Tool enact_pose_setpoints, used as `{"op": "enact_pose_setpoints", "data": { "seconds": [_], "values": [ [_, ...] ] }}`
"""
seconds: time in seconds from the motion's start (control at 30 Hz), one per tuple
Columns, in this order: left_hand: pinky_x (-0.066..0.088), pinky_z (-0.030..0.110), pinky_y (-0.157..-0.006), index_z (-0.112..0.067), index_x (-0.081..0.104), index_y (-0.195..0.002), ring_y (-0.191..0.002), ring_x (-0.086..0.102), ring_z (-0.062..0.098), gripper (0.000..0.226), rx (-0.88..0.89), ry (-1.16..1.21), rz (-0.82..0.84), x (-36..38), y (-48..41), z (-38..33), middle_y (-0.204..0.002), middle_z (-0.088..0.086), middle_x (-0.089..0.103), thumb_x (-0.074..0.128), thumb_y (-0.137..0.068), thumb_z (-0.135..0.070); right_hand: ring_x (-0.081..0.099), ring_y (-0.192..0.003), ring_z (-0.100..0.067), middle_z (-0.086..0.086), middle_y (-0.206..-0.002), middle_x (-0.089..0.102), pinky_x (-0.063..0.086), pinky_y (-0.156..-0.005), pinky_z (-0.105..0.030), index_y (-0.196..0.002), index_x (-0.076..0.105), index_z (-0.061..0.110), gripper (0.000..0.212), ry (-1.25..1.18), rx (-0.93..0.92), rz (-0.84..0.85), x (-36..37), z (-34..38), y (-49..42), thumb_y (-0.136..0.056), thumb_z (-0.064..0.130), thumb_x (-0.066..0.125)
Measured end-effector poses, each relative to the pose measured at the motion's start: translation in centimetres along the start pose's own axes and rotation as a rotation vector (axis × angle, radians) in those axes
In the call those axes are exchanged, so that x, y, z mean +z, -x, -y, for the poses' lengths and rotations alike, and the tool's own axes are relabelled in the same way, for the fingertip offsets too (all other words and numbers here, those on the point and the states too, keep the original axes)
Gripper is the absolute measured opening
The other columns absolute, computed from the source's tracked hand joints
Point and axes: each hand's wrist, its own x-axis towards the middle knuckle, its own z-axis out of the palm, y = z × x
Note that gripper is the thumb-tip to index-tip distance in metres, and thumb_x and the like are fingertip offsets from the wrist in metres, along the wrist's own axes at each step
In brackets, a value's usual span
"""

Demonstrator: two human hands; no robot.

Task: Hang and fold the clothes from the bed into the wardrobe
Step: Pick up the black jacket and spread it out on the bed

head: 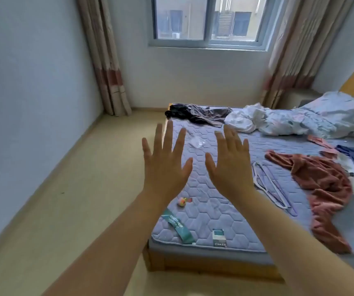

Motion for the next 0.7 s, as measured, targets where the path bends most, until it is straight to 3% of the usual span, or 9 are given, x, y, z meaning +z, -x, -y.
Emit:
{"op": "enact_pose_setpoints", "data": {
  "seconds": [0.2, 0.3, 0.43, 0.7],
  "values": [
    [0.008, 0.060, -0.112, -0.020, 0.016, -0.152, -0.147, 0.006, 0.032, 0.068, -0.133, -0.043, 0.036, 0.5, 1.6, 14.9, -0.160, 0.012, 0.009, 0.033, -0.093, -0.049, 0.016, -0.146, -0.030, -0.013, -0.157, 0.020, 0.008, -0.117, -0.050, -0.145, 0.032, 0.009, 0.057, -0.046, -0.066, 0.125, 7.3, 13.2, -3.4, -0.096, 0.035, 0.042],
    [-0.005, 0.052, -0.112, -0.024, 0.003, -0.153, -0.147, -0.005, 0.028, 0.069, -0.180, -0.051, 0.079, 2.0, 0.9, 21.0, -0.161, 0.008, -0.002, 0.026, -0.095, -0.053, 0.014, -0.146, -0.028, -0.012, -0.157, 0.019, 0.007, -0.118, -0.049, -0.146, 0.030, 0.010, 0.057, -0.048, -0.105, 0.169, 10.8, 17.6, -5.9, -0.096, 0.036, 0.041],
    [-0.009, 0.050, -0.111, -0.026, -0.007, -0.152, -0.147, -0.009, 0.026, 0.071, -0.202, -0.049, 0.128, 4.7, -0.9, 27.8, -0.161, 0.006, -0.006, 0.025, -0.095, -0.054, 0.016, -0.146, -0.029, -0.013, -0.156, 0.022, 0.007, -0.118, -0.047, -0.147, 0.030, 0.009, 0.058, -0.082, -0.154, 0.197, 16.3, 21.9, -9.7, -0.097, 0.036, 0.041],
    [-0.005, 0.054, -0.114, -0.029, -0.013, -0.150, -0.145, -0.017, 0.025, 0.068, -0.111, -0.101, 0.189, 13.0, -14.8, 41.2, -0.159, 0.004, -0.016, 0.018, -0.096, -0.055, 0.019, -0.145, -0.028, -0.013, -0.155, 0.025, 0.008, -0.117, -0.044, -0.146, 0.030, 0.010, 0.057, -0.101, -0.107, 0.196, 30.6, 26.7, -23.8, -0.097, 0.038, 0.038]
  ]
}}
